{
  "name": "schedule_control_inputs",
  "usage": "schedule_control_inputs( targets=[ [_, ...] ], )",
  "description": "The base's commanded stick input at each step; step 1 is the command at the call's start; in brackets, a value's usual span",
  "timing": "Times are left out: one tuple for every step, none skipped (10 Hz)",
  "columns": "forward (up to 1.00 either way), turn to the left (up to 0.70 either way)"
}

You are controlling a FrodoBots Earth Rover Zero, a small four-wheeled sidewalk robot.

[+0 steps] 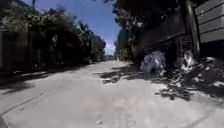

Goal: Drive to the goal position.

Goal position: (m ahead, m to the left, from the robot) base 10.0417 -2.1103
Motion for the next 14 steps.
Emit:
schedule_control_inputs(
  targets=[
    [0.85, 0.12],
    [0.85, 0.00],
    [0.85, 0.00],
    [0.85, 0.00],
    [0.85, 0.04],
    [0.85, 0.03],
    [0.85, 0.01],
    [0.85, 0.08],
    [0.85, 0.00],
    [0.85, -0.34],
    [0.85, -0.34],
    [0.85, -0.31],
    [0.85, -0.09],
    [0.85, 0.00]
  ],
)
